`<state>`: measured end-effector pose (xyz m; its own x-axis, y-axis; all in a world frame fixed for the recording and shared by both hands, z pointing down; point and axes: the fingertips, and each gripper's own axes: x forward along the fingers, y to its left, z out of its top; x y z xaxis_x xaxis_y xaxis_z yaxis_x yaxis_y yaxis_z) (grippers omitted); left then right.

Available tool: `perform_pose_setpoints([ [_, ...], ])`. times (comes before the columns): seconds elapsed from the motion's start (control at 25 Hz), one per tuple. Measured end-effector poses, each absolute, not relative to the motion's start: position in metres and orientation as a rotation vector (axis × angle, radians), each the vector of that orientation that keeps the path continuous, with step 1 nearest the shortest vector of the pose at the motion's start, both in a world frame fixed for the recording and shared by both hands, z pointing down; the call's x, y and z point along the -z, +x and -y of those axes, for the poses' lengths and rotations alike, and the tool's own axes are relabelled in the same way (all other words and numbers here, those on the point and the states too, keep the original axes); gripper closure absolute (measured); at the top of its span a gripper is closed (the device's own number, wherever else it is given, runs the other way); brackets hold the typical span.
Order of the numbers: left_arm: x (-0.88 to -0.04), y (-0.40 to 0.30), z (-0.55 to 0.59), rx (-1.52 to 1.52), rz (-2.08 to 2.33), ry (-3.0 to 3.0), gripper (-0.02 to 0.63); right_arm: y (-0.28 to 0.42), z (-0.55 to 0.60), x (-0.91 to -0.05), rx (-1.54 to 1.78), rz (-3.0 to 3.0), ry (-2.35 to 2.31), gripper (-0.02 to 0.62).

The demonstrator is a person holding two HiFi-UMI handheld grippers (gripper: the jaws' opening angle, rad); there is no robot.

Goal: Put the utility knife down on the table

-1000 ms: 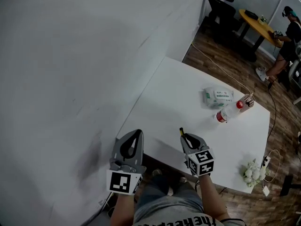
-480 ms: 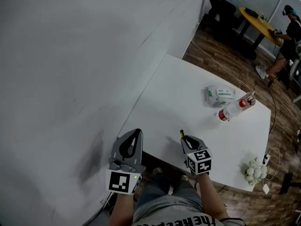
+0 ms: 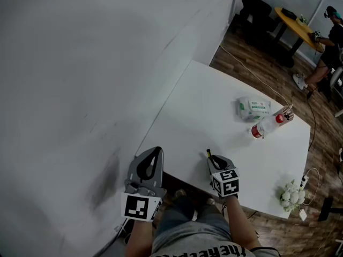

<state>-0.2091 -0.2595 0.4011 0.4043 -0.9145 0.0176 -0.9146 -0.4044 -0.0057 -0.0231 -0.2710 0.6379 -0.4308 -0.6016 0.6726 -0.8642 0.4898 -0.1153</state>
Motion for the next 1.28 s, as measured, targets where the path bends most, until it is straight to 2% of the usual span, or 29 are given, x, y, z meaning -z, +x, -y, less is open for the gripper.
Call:
perform_pose_setpoints([
  [1.16,-0.400,-0.198,0.256,-0.018,1.708,2.638,0.592,-0.021,0.270,-0.641,-0.584,2.140,1.188,0.515],
  [1.28,-0.397,-0.194,0.255,-0.015,1.706,2.645,0.592,-0.020,0.269,-0.627,-0.575,2.200,1.206,0.566],
])
